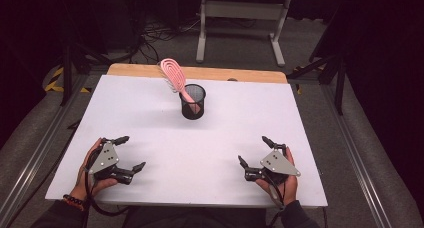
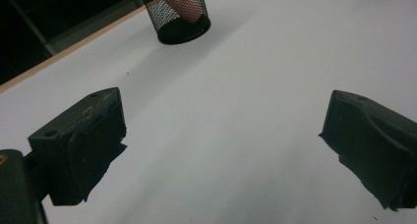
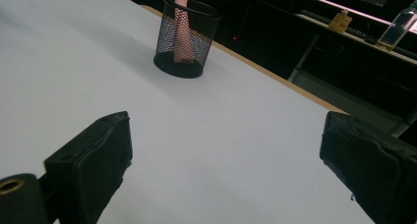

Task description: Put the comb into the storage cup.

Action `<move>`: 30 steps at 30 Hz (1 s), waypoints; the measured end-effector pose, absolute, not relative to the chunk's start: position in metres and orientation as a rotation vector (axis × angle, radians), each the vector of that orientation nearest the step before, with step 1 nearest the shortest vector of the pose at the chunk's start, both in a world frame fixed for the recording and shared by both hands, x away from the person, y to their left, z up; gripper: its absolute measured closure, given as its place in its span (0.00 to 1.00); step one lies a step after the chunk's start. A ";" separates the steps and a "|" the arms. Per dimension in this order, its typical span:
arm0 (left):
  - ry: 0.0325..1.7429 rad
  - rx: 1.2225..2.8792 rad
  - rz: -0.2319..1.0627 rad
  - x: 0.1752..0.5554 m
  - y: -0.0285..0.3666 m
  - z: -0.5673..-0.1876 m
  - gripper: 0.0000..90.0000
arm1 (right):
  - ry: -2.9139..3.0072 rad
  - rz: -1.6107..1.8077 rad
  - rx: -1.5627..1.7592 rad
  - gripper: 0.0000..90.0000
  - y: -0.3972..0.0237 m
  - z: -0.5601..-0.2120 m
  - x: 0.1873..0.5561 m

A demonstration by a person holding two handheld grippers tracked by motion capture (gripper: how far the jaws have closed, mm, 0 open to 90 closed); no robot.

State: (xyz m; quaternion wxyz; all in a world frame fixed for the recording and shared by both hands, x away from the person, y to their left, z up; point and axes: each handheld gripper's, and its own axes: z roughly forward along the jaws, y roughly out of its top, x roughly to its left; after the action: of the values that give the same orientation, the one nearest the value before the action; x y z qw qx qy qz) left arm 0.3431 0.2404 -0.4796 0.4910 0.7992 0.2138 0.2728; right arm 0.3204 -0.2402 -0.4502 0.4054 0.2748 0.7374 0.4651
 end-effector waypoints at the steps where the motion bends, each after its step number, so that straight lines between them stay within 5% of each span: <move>1: 0.529 1.939 0.663 0.342 0.242 -0.480 0.04 | 1.861 1.174 0.692 0.07 -0.240 -0.450 0.320; 30: 0.551 1.877 0.664 0.340 0.250 -0.476 0.04 | 1.874 1.192 0.687 0.06 -0.241 -0.452 0.321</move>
State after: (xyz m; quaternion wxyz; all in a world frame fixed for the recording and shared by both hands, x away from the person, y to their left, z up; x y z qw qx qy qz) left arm 0.3396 0.2504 -0.4757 0.5123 0.7803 0.2292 0.2760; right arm 0.3212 -0.2412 -0.4520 0.3971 0.2711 0.7399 0.4704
